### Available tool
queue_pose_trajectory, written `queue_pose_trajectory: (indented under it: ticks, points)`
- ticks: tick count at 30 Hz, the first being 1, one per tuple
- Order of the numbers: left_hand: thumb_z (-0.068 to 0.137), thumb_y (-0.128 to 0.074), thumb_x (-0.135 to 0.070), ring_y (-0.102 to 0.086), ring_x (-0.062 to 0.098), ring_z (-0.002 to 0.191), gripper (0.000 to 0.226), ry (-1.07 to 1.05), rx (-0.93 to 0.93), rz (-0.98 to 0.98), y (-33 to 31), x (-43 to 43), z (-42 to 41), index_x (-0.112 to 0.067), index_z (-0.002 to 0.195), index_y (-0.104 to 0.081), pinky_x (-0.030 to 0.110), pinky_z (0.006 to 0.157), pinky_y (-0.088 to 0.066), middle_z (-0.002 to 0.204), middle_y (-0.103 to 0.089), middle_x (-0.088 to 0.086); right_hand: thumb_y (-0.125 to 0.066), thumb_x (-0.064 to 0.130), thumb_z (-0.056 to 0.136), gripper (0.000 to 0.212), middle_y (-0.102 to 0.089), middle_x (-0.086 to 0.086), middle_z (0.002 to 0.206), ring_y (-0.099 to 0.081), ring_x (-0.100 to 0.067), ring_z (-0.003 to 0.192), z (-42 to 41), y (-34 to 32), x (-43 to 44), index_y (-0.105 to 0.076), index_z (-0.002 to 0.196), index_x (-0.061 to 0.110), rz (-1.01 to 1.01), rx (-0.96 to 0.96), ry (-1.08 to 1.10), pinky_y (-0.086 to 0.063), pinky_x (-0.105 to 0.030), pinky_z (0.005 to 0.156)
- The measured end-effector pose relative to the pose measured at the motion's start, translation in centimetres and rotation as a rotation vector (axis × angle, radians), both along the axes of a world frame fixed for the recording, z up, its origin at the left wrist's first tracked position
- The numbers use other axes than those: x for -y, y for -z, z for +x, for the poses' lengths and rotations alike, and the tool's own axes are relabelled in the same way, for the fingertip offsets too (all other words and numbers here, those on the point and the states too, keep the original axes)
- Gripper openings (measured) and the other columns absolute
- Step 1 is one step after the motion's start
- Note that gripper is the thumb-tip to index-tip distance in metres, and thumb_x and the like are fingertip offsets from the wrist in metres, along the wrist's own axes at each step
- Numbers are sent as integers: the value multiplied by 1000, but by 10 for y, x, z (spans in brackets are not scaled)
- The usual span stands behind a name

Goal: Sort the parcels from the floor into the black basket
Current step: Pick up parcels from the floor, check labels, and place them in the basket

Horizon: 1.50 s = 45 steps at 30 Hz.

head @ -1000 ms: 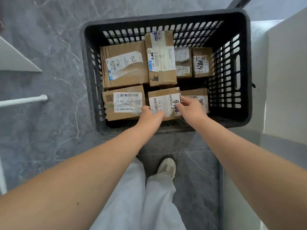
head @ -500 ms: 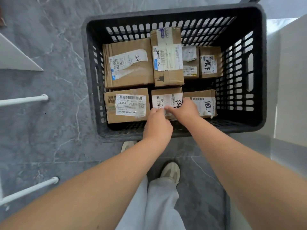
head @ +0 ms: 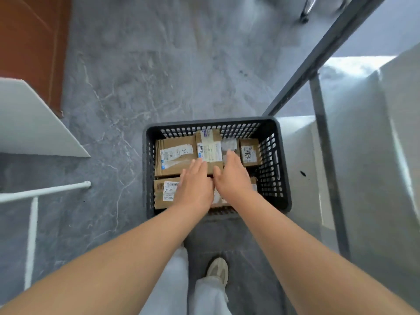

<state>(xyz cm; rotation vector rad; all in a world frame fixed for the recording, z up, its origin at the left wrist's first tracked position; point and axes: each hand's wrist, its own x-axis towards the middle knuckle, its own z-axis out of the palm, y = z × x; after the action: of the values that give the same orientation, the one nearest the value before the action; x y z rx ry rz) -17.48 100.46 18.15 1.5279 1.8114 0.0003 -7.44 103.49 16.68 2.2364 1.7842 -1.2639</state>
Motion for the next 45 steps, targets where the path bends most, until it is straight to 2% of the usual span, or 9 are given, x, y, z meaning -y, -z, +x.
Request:
queue_pose_trajectory:
  ticks: [6,10,13,17,22,26,33,41,45]
  points:
    - [106,-27,-26,3,10,152,55,79,-36,419,-197,-71,4,-14,157,-12,34,123,4,165,-3,-2,-34,34,105,61,-4,1,165,2,-14,152,24,-218,-73,-9,158,16,392,54,24,-4,-43,123]
    - [104,-34,-26,-4,12,152,56,120,-66,784,-349,-107,5,-14,156,-18,31,120,8,165,-11,-1,-36,33,104,60,-6,3,165,3,-13,152,42,-381,-95,-14,157,16,666,4,136,-1,-43,123]
    - [101,-21,-33,-6,14,152,59,106,-77,1016,-462,-111,13,-12,155,-21,36,121,5,164,-14,1,-34,30,103,59,-7,3,165,3,-11,152,59,-491,-90,-15,157,17,874,-5,147,0,-41,123]
    - [97,-18,-36,-8,11,152,63,100,-77,1309,-581,-97,20,-13,155,-24,38,124,-2,163,-16,-2,-15,27,100,61,5,5,165,12,-11,151,68,-600,-70,-4,158,16,1130,229,47,6,-41,122]
    - [98,-15,-35,9,5,150,62,189,-172,1444,-673,-77,23,-17,158,-9,42,124,-2,165,0,-5,-31,33,104,67,15,7,164,21,-8,148,72,-702,-37,7,157,19,1285,236,21,19,-36,119]
    - [101,-21,-34,6,10,152,62,306,-181,1525,-713,-72,40,-14,158,-7,40,124,4,165,1,-2,-32,34,105,67,15,7,163,21,-7,148,88,-751,-8,7,157,19,1365,321,55,19,-36,119]
    - [102,-22,-30,-13,23,151,58,491,-38,1611,-723,-62,85,-7,155,-21,53,121,-18,164,-15,8,-47,29,99,63,-18,-4,163,-11,-18,151,122,-756,48,-25,155,11,1458,643,243,-4,-47,121]
    - [103,-20,-33,0,16,152,59,766,186,1579,-718,-17,95,-11,157,-13,47,123,-10,165,-3,2,-21,40,99,66,2,1,166,7,-13,152,110,-753,120,-4,158,16,1253,784,547,8,-46,122]
    - [102,-22,-38,1,16,152,61,916,304,1551,-720,16,101,-13,157,-14,47,124,-6,165,-4,1,-27,36,103,64,6,0,166,11,-12,151,97,-751,165,-1,158,15,1187,859,663,11,-45,121]
